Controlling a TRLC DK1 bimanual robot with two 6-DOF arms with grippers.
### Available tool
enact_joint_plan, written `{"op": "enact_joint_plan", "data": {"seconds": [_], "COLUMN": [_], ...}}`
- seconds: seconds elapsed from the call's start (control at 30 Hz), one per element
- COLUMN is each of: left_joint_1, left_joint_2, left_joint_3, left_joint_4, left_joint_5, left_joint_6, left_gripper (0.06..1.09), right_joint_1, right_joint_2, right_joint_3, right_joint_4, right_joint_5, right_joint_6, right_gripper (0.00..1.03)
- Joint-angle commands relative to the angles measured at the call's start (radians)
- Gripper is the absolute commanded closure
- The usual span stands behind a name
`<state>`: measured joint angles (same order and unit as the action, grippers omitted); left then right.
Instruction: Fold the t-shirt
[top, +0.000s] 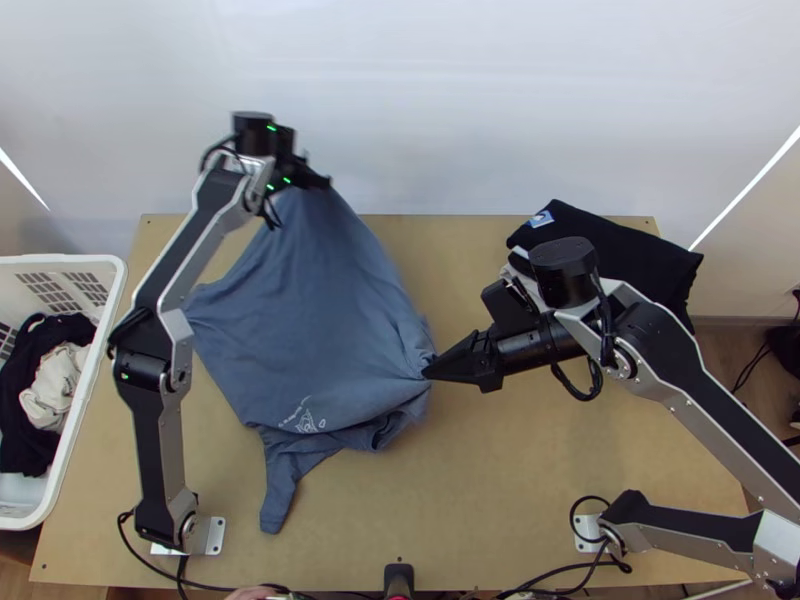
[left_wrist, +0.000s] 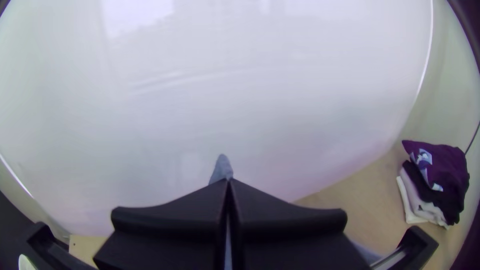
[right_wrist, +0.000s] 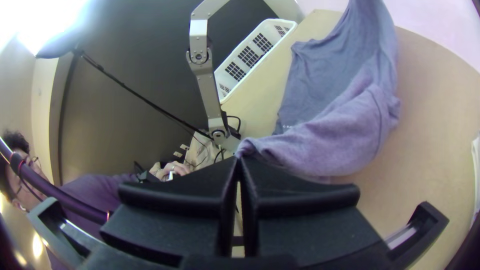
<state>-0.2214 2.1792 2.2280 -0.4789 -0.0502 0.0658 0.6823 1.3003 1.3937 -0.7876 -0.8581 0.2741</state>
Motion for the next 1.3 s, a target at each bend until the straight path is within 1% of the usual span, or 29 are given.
{"op": "enact_joint_plan", "data": {"seconds": [0.0, 0.07, 0.13, 0.2, 0.27, 0.37, 0.43, 0.5, 0.53, 0.6, 0.63, 0.8, 0.93, 0.97, 1.07, 1.17, 1.27], "left_joint_1": [0.111, 0.131, 0.148, 0.166, 0.186, 0.211, 0.223, 0.231, 0.232, 0.237, 0.238, 0.241, 0.246, 0.246, 0.241, 0.24, 0.234], "left_joint_2": [0.005, -0.004, -0.016, -0.029, -0.036, -0.048, -0.061, -0.075, -0.082, -0.102, -0.11, -0.144, -0.162, -0.168, -0.187, -0.2, -0.22], "left_joint_3": [0.05, 0.048, 0.048, 0.048, 0.048, 0.048, 0.045, 0.042, 0.039, 0.025, 0.022, 0.021, 0.024, 0.024, 0.025, 0.041, 0.045], "left_joint_4": [0.028, 0.028, 0.029, 0.043, 0.057, 0.036, 0.0, -0.038, -0.059, -0.089, -0.109, -0.184, -0.231, -0.244, -0.253, -0.248, -0.23], "left_joint_5": [-0.059, -0.069, -0.073, -0.079, -0.099, -0.099, -0.099, -0.097, -0.099, -0.097, -0.097, -0.091, -0.045, -0.03, -0.017, -0.007, -0.004], "left_joint_6": [-0.037, -0.06, -0.081, -0.104, -0.116, -0.116, -0.126, -0.144, -0.147, -0.164, -0.175, -0.213, -0.274, -0.293, -0.347, -0.402, -0.425], "left_gripper": [1.05, 1.05, 1.05, 1.05, 1.05, 1.05, 1.05, 1.05, 1.05, 1.05, 1.05, 1.05, 1.05, 1.05, 1.05, 1.05, 1.05], "right_joint_1": [-0.015, -0.029, -0.05, -0.079, -0.122, -0.221, -0.271, -0.32, -0.329, -0.362, -0.372, -0.383, -0.374, -0.372, -0.371, -0.371, -0.369], "right_joint_2": [-0.004, 0.001, 0.004, 0.011, 0.03, 0.077, 0.108, 0.132, 0.143, 0.16, 0.171, 0.218, 0.249, 0.258, 0.283, 0.307, 0.335], "right_joint_3": [-0.027, -0.036, -0.048, -0.065, -0.082, -0.084, -0.078, -0.062, -0.053, -0.038, -0.028, 0.018, 0.047, 0.06, 0.111, 0.165, 0.234], "right_joint_4": [0.004, 0.017, 0.037, 0.071, 0.1, 0.111, 0.114, 0.116, 0.114, 0.116, 0.113, 0.099, 0.094, 0.094, 0.094, 0.12, 0.157], "right_joint_5": [0.001, 0.001, 0.019, 0.05, 0.116, 0.191, 0.277, 0.378, 0.413, 0.518, 0.551, 0.806, 0.929, 0.95, 0.967, 0.984, 0.995], "right_joint_6": [-0.012, -0.01, -0.004, 0.036, 0.082, 0.197, 0.243, 0.263, 0.263, 0.274, 0.278, 0.28, 0.27, 0.269, 0.255, 0.212, 0.172], "right_gripper": [1.0, 1.0, 1.0, 1.0, 1.0, 1.0, 1.0, 1.0, 1.0, 1.0, 1.0, 1.0, 1.0, 1.0, 1.0, 1.0, 1.0]}}
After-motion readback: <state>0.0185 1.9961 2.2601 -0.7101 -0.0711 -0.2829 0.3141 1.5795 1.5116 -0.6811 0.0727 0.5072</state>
